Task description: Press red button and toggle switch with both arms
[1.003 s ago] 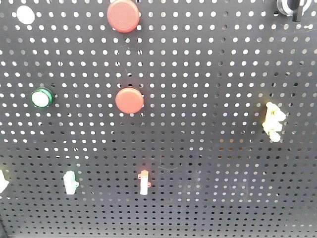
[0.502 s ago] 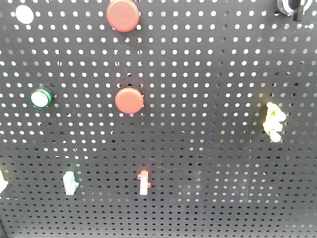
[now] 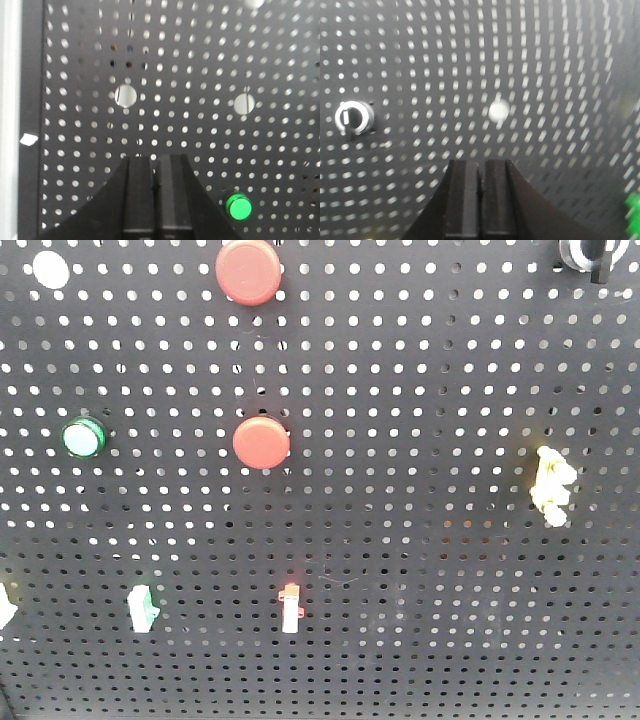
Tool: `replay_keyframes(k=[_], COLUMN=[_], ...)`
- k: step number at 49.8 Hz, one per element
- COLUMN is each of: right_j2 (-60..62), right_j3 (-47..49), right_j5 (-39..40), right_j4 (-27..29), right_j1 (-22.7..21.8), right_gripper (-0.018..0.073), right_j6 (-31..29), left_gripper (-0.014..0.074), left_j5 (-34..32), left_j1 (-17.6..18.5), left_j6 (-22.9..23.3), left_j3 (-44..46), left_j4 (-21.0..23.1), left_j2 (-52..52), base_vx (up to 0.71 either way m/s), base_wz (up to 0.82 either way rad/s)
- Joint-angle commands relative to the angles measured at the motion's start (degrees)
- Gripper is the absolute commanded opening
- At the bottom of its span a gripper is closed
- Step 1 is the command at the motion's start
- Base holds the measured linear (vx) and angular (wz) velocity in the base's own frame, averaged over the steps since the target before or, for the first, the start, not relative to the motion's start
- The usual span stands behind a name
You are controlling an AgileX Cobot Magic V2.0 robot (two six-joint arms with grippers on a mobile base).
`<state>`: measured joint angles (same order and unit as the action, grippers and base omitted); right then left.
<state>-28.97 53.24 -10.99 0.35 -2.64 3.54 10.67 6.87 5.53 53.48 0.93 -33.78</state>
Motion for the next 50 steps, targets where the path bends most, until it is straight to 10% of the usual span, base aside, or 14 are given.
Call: replay_keyframes(k=[1,6,12,27,50], right_j2=[-0.77,-0.9,-1.47,-4.66,-6.23], right_j3=[1.88,1.88,1.88,1.88,1.88], right_j5=[2.65,0.63,-1.22,-1.61,-1.79], right_j4=[3.93,5.26,5.26,5.31,5.16], right_j1=[-0.35,-0.35,-0.35,-0.35,-0.35], right_gripper=[-0.0003,-0.0003,-0.0003,-0.0003,-0.0003], right_j6=[0.31,-0.01,-0.89,-1.41,-4.17], left_gripper=[0.0001,0.0001,0.0001,0.0001,0.0001], left_j5=[-2.39,1.23,5.7,15.07,10.13], left_j1=[0.12,1.75,7.19,21.8,25.82], left_j6=[0.96,-2.08,-16.05,-57.7,-58.94], left_j3=[2.77,4.3,7.98,20.72,38.0], left_j4=[0.59,3.13,12.77,48.17,50.18], left_j2=[-1.29,-3.41,-7.82,-23.4,-39.28], base_vx=[0.0,0.0,0.0,0.0,0.0], base_wz=[0.0,0.0,0.0,0.0,0.0])
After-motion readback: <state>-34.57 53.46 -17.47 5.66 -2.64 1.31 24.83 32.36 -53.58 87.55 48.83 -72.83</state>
